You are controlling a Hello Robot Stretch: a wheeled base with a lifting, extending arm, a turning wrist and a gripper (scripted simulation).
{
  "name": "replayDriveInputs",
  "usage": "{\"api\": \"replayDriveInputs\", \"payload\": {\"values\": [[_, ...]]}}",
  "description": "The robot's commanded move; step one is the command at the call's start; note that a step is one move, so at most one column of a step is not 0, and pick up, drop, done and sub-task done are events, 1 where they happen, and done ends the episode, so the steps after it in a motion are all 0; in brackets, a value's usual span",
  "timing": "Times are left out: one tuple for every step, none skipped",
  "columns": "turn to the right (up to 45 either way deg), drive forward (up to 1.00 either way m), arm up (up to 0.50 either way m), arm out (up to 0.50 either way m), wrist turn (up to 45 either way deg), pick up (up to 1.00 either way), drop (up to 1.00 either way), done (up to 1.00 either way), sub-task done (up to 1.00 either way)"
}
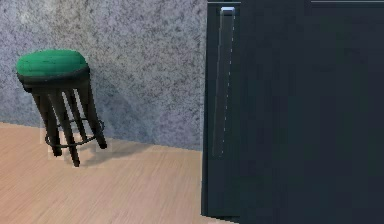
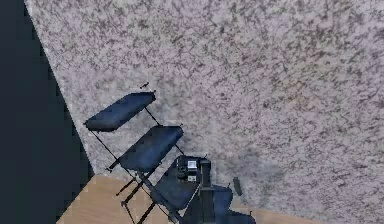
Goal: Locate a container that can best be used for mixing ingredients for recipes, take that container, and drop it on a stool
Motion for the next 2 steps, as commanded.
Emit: {"api": "replayDriveInputs", "payload": {"values": [[0.0,0.00,0.00,-0.08,0.0,0.00,0.00,0.00,0.00],[0.0,0.00,0.00,0.00,0.0,0.00,0.00,1.00,0.00]]}}
